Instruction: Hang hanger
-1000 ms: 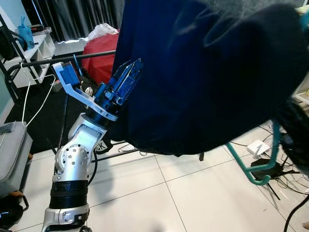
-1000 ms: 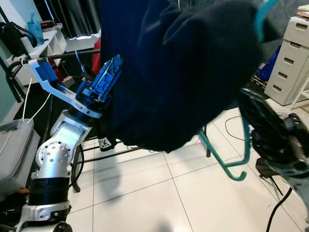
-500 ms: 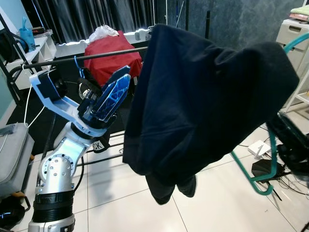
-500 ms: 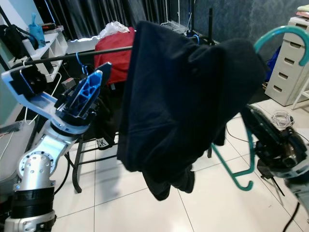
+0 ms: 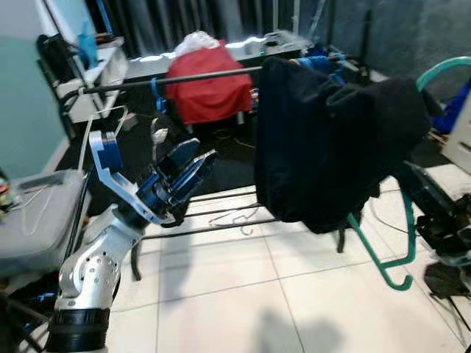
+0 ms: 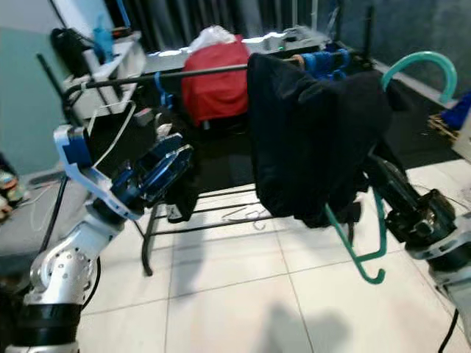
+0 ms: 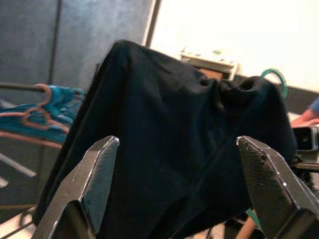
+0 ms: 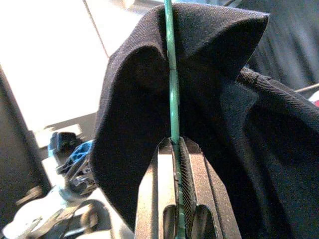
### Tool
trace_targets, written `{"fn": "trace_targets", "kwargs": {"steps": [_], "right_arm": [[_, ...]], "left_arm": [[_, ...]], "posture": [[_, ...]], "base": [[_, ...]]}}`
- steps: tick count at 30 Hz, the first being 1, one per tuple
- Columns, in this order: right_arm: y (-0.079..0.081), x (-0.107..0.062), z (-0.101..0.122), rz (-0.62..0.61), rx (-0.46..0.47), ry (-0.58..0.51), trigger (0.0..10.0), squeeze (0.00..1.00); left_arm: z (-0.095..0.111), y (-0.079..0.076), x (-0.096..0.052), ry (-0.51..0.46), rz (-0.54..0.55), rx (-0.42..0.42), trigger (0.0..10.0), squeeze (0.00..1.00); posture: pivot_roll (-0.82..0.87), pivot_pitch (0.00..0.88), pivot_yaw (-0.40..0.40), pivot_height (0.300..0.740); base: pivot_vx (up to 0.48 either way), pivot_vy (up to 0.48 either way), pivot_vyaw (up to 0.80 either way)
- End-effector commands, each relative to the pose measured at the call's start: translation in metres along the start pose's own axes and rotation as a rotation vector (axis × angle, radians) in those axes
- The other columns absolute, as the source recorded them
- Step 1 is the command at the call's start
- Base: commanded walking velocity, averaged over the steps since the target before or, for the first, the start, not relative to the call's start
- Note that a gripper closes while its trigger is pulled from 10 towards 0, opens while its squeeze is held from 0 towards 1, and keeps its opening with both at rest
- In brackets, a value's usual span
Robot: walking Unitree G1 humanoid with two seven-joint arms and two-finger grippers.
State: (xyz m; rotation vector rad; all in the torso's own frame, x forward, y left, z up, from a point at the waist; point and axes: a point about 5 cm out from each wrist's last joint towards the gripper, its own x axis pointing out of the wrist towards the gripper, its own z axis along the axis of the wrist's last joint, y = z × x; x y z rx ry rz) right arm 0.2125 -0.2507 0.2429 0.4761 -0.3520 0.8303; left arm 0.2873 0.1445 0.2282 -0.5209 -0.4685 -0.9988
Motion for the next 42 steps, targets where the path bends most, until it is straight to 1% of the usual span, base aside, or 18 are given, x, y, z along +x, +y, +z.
{"fn": "trace_targets", "kwargs": {"steps": [1,3,5,8,10,11,14,18,19,21,23,25,28,32,35,38,41,42], "right_arm": [[0.011,0.006,-0.002,0.097,0.023,-0.001,10.0,0.00],[0.015,0.006,-0.008,0.142,0.056,0.032,10.0,0.00],[0.017,0.007,-0.015,0.194,0.096,0.072,10.0,0.00],[0.016,0.011,-0.019,0.209,0.113,0.082,10.0,0.00],[0.016,0.011,-0.019,0.209,0.113,0.082,10.0,0.00],[0.016,0.014,-0.022,0.216,0.126,0.083,10.0,0.00],[0.016,0.016,-0.026,0.226,0.139,0.084,10.0,0.00],[0.016,0.017,-0.027,0.233,0.144,0.085,10.0,0.00],[0.017,0.022,-0.027,0.252,0.159,0.072,10.0,0.00],[0.017,0.022,-0.027,0.252,0.159,0.072,10.0,0.00],[0.017,0.030,-0.025,0.293,0.189,0.052,10.0,0.00],[0.016,0.034,-0.024,0.317,0.201,0.056,10.0,0.00],[0.014,0.039,-0.024,0.339,0.207,0.065,10.0,0.00],[0.012,0.046,-0.025,0.369,0.209,0.073,10.0,0.00],[0.013,0.049,-0.026,0.383,0.207,0.072,10.0,0.00],[0.014,0.047,-0.027,0.384,0.202,0.076,10.0,0.00],[0.014,0.047,-0.027,0.384,0.202,0.076,10.0,0.00],[0.014,0.046,-0.026,0.379,0.198,0.075,10.0,0.00]], "left_arm": [[0.002,0.000,-0.004,0.033,0.010,0.023,10.0,0.00],[0.001,-0.001,-0.006,0.041,0.027,0.027,10.0,0.00],[0.000,0.001,-0.007,0.018,0.088,0.029,10.0,0.00],[-0.007,0.002,-0.005,0.015,0.145,0.040,10.0,0.00],[-0.007,0.002,-0.005,0.015,0.145,0.040,10.0,0.00],[-0.015,0.002,-0.004,0.029,0.186,0.035,10.0,0.00],[-0.025,0.001,-0.004,0.046,0.231,0.028,10.0,0.00],[-0.029,0.000,-0.004,0.055,0.251,0.031,10.0,0.00],[-0.036,0.000,-0.009,0.062,0.320,0.032,10.0,0.00],[-0.036,0.000,-0.009,0.062,0.320,0.032,10.0,0.00],[-0.042,0.002,-0.019,0.062,0.442,0.047,10.0,0.00],[-0.041,0.002,-0.023,0.051,0.480,0.059,10.0,0.00],[-0.039,0.000,-0.025,0.043,0.490,0.063,10.0,0.00],[-0.037,-0.003,-0.024,0.053,0.487,0.078,10.0,0.00],[-0.037,-0.004,-0.021,0.054,0.489,0.081,10.0,0.00],[-0.035,-0.006,-0.009,0.045,0.452,0.090,10.0,0.00],[-0.035,-0.006,-0.009,0.045,0.452,0.090,10.0,0.00],[-0.033,-0.010,-0.006,0.040,0.422,0.095,10.0,0.00]], "posture": [[-0.22,0.000,0.076,0.740],[-0.22,0.000,0.076,0.740],[-0.22,0.000,0.068,0.740],[-0.21,0.000,0.060,0.740],[-0.21,0.000,0.060,0.740],[-0.21,0.000,0.055,0.740],[-0.21,0.000,0.052,0.740],[-0.20,0.000,0.043,0.740],[-0.17,0.000,-0.030,0.740],[-0.17,0.000,-0.030,0.740],[-0.11,0.000,-0.100,0.740],[-0.09,0.000,-0.118,0.740],[-0.08,0.000,-0.124,0.740],[-0.07,0.000,-0.119,0.740],[-0.07,0.000,-0.107,0.740],[-0.10,0.000,-0.086,0.740],[-0.10,0.000,-0.086,0.740],[-0.10,0.000,-0.082,0.740]], "base": [[0.000,0.000,0.80],[0.000,0.000,0.80],[0.000,0.000,0.80],[0.000,0.000,0.80],[0.000,0.000,0.80],[0.000,0.000,0.80],[0.000,0.000,0.80],[0.000,0.000,0.80],[0.000,0.000,0.80],[0.000,0.000,0.80],[0.000,0.000,0.80],[0.000,0.000,0.80],[0.000,0.000,0.80],[0.000,-0.461,0.80],[0.000,-0.459,0.80],[0.000,0.000,0.80],[0.000,0.000,0.80],[0.000,0.000,0.80]]}}
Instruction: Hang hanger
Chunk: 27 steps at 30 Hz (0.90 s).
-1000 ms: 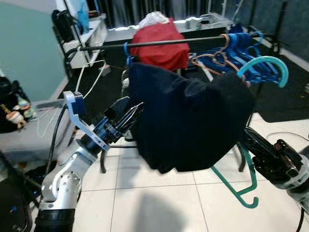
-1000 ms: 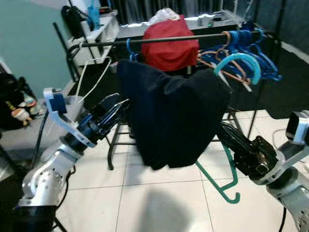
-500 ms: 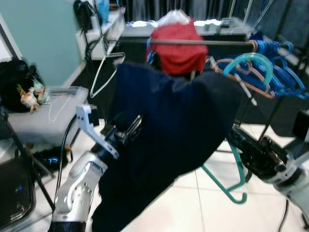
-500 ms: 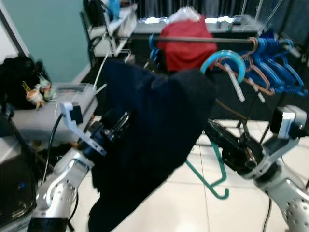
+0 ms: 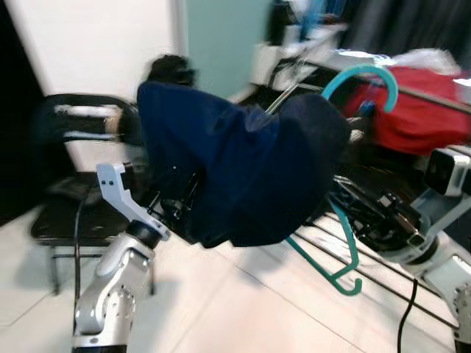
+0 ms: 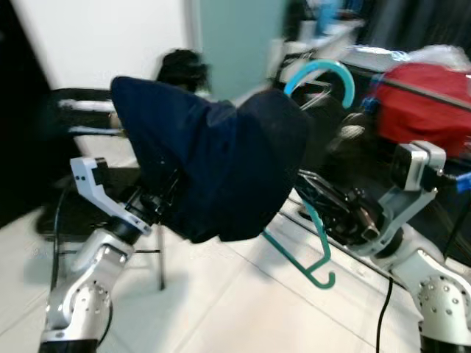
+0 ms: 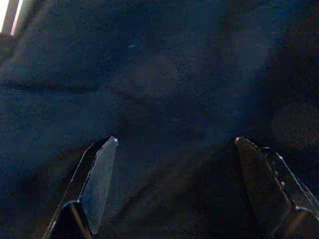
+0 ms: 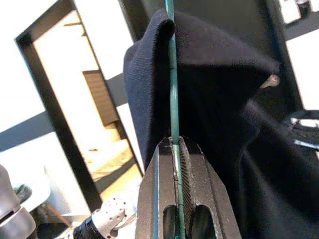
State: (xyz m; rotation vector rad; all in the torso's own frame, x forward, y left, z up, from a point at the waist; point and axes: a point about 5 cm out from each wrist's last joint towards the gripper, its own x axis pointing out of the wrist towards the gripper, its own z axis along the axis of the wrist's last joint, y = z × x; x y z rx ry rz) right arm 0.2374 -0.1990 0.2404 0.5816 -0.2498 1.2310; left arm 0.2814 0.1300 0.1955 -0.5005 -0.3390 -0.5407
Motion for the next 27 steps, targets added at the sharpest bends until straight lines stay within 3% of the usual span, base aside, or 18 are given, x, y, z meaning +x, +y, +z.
{"fn": "trace_targets", "kwargs": {"steps": [1,3,6,14,18,23,27], "right_arm": [[0.005,0.001,0.006,0.037,-0.027,-0.021,10.0,0.00],[0.000,-0.004,0.012,-0.024,-0.067,-0.046,10.0,0.00],[-0.008,-0.006,0.017,-0.093,-0.098,-0.072,10.0,0.00],[-0.018,-0.003,0.023,-0.169,-0.155,-0.104,10.0,0.00],[-0.016,-0.010,0.031,-0.167,-0.177,-0.104,10.0,0.00],[-0.011,-0.011,0.034,-0.135,-0.183,-0.101,10.0,0.00],[0.004,-0.008,0.037,-0.048,-0.194,-0.084,10.0,0.00]], "left_arm": [[0.001,-0.007,0.003,0.002,-0.040,0.006,10.0,0.00],[0.013,-0.022,0.006,-0.025,-0.163,0.049,10.0,0.00],[0.020,-0.031,0.006,-0.030,-0.227,0.095,10.0,0.00],[0.031,-0.044,0.006,-0.032,-0.318,0.162,10.0,0.00],[0.059,-0.033,0.010,-0.107,-0.273,0.245,10.0,0.00],[0.073,-0.024,0.014,-0.149,-0.215,0.292,10.0,0.00],[0.080,-0.014,0.021,-0.171,-0.122,0.362,10.0,0.00]], "posture": [[-0.10,0.000,-0.082,0.740],[-0.11,0.000,-0.069,0.740],[-0.11,0.000,-0.067,0.740],[-0.10,0.000,-0.062,0.740],[-0.10,0.000,-0.054,0.740],[-0.11,0.000,-0.043,0.740],[-0.12,0.000,-0.031,0.740]], "base": [[0.000,0.000,0.80],[0.000,0.000,0.80],[0.000,0.000,0.80],[0.000,0.000,0.21],[0.000,0.000,0.00],[0.000,0.000,0.00],[0.000,0.000,0.00]]}}
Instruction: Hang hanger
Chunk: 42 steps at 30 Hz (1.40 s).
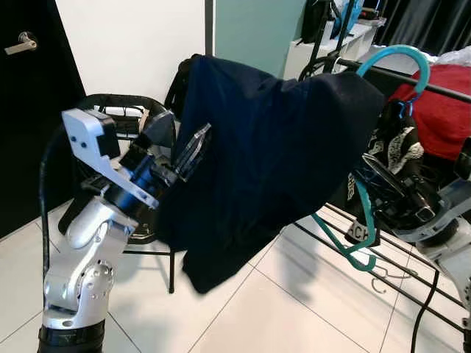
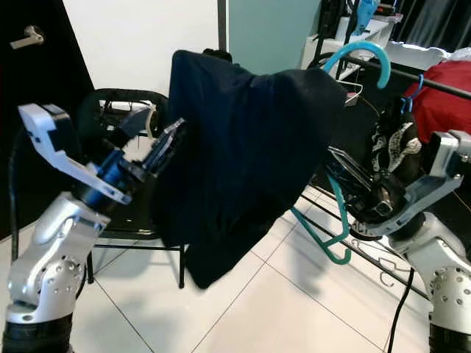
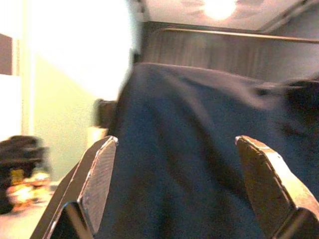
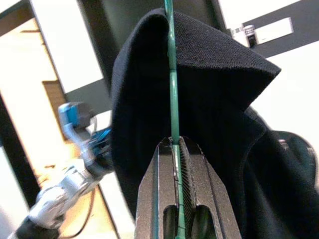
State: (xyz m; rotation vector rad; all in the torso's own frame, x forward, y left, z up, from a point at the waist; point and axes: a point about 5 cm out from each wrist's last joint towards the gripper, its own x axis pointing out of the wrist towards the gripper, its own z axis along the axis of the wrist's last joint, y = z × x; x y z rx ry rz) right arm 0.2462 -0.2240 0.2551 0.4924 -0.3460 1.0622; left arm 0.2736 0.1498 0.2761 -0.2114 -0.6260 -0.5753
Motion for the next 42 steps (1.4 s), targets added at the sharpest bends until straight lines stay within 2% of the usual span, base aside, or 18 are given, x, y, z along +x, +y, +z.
{"fn": "trace_targets", "kwargs": {"steps": [1,3,5,6,8,11,17,26,27,28,29,32,33,41,42], "right_arm": [[0.014,0.002,0.012,0.095,-0.039,-0.034,10.0,0.00],[0.014,0.002,0.012,0.095,-0.039,-0.034,10.0,0.00],[0.025,0.004,0.013,0.151,-0.036,-0.024,10.0,0.00],[0.025,0.004,0.013,0.151,-0.036,-0.024,10.0,0.00],[0.033,0.007,0.013,0.189,-0.038,-0.013,10.0,0.00],[0.035,0.007,0.015,0.197,-0.045,-0.012,10.0,0.00],[0.039,0.007,0.019,0.203,-0.061,-0.013,10.0,0.00],[0.038,0.005,0.020,0.168,-0.081,-0.012,10.0,0.00],[0.032,0.004,0.020,0.131,-0.098,-0.015,10.0,0.00],[0.029,0.004,0.020,0.103,-0.109,-0.016,10.0,0.00],[0.025,0.004,0.021,0.076,-0.121,-0.022,10.0,0.00],[0.023,0.003,0.022,0.056,-0.129,-0.029,10.0,0.00],[0.021,0.002,0.025,0.038,-0.137,-0.040,10.0,0.00],[0.018,0.002,0.029,0.015,-0.152,-0.058,10.0,0.00],[0.019,0.003,0.029,0.015,-0.152,-0.058,10.0,0.00]], "left_arm": [[-0.001,0.006,0.001,0.019,0.036,0.055,10.0,0.00],[-0.001,0.006,0.001,0.019,0.036,0.055,10.0,0.00],[-0.010,0.009,0.006,0.056,0.071,0.113,10.0,0.00],[-0.010,0.009,0.006,0.056,0.071,0.113,10.0,0.00],[-0.021,0.004,0.013,0.091,0.049,0.144,10.0,0.00],[-0.027,0.000,0.016,0.111,0.024,0.171,10.0,0.00],[-0.030,0.004,0.019,0.125,0.053,0.222,10.0,0.00],[-0.027,0.011,0.020,0.094,0.098,0.246,10.0,0.00],[-0.021,0.017,0.017,0.086,0.117,0.266,5.1,0.00],[-0.017,0.022,0.016,0.080,0.132,0.281,5.1,0.00],[-0.014,0.025,0.014,0.077,0.141,0.291,7.3,0.00],[-0.012,0.027,0.012,0.076,0.145,0.296,7.3,0.00],[-0.011,0.027,0.011,0.077,0.148,0.295,10.0,0.00],[-0.016,0.021,0.009,0.085,0.131,0.260,10.0,0.00],[-0.017,0.019,0.009,0.084,0.123,0.253,8.3,0.00]], "posture": [[-0.12,0.000,-0.031,0.740],[-0.12,0.000,-0.031,0.740],[-0.13,0.000,-0.016,0.740],[-0.13,0.000,-0.016,0.740],[-0.14,0.000,-0.009,0.740],[-0.15,0.000,-0.001,0.740],[-0.16,0.000,0.002,0.740],[-0.15,0.000,0.000,0.740],[-0.14,0.000,-0.007,0.740],[-0.14,0.000,-0.007,0.740],[-0.14,0.000,-0.008,0.740],[-0.14,0.000,-0.008,0.740],[-0.14,0.000,-0.010,0.740],[-0.14,0.000,-0.009,0.740],[-0.14,0.000,-0.009,0.740]], "base": [[0.000,0.000,0.00],[0.000,0.000,0.00],[0.000,0.000,0.00],[0.000,0.000,0.00],[0.000,0.000,0.00],[0.000,0.000,0.00],[0.000,0.000,0.00],[0.000,0.000,0.00],[0.000,0.000,0.00],[0.000,0.000,0.00],[0.000,0.000,0.00],[0.000,0.000,0.00],[0.000,0.000,0.00],[0.000,0.000,0.00],[0.000,0.000,0.00]]}}
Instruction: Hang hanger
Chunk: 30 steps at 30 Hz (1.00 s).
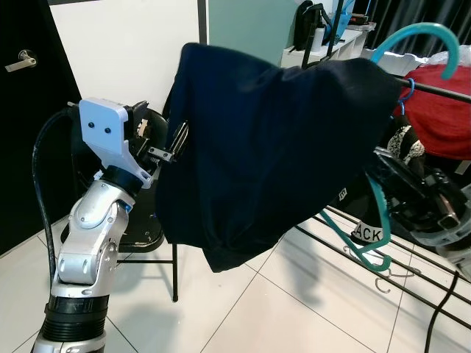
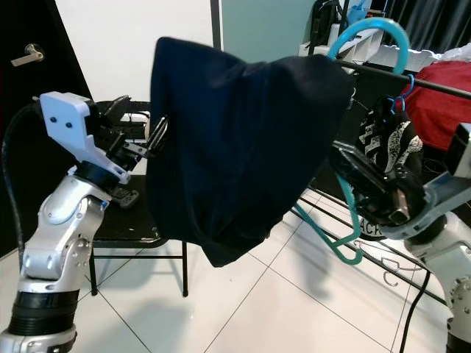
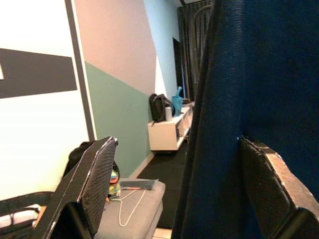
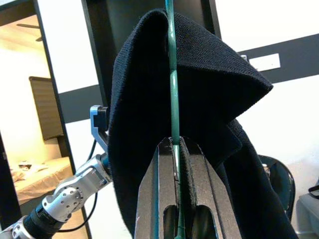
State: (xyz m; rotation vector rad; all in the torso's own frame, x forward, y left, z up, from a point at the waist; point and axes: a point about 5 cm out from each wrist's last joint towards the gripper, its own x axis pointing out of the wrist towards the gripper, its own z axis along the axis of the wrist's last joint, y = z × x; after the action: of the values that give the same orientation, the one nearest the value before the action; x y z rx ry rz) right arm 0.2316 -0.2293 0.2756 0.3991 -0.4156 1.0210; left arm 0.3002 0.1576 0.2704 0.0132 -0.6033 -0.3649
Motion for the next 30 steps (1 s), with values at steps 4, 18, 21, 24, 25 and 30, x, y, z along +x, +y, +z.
{"fn": "trace_targets", "kwargs": {"steps": [4,18,21,24,25,30], "right_arm": [[0.004,0.003,0.010,0.024,-0.040,-0.045,10.0,0.00],[0.005,0.004,0.010,0.019,-0.054,-0.041,10.0,0.00],[0.002,0.004,0.010,-0.003,-0.065,-0.033,10.0,0.00],[-0.008,0.003,0.007,-0.084,-0.094,-0.008,10.0,0.00],[-0.012,0.003,0.006,-0.125,-0.108,0.005,10.0,0.00],[-0.037,-0.001,0.003,-0.332,-0.124,-0.013,10.0,0.00]], "left_arm": [[-0.005,-0.011,-0.001,0.004,-0.065,-0.031,0.0,0.00],[-0.010,-0.015,0.000,0.018,-0.083,-0.059,0.0,0.00],[-0.008,-0.013,0.000,0.015,-0.077,-0.050,0.0,0.00],[-0.005,-0.011,0.000,0.006,-0.073,-0.043,0.0,0.00],[-0.003,-0.010,0.000,0.003,-0.072,-0.040,0.0,0.00],[0.006,-0.004,0.002,-0.030,-0.055,-0.035,0.0,0.00]], "posture": [[-0.15,0.000,-0.005,0.740],[-0.16,0.000,0.001,0.740],[-0.16,0.000,-0.003,0.740],[-0.15,0.000,-0.005,0.740],[-0.15,0.000,-0.005,0.740],[-0.15,0.000,-0.009,0.740]], "base": [[0.000,0.000,0.00],[0.000,0.000,0.00],[0.000,0.000,0.00],[0.000,0.000,0.00],[0.000,0.000,0.00],[0.000,0.000,0.00]]}}
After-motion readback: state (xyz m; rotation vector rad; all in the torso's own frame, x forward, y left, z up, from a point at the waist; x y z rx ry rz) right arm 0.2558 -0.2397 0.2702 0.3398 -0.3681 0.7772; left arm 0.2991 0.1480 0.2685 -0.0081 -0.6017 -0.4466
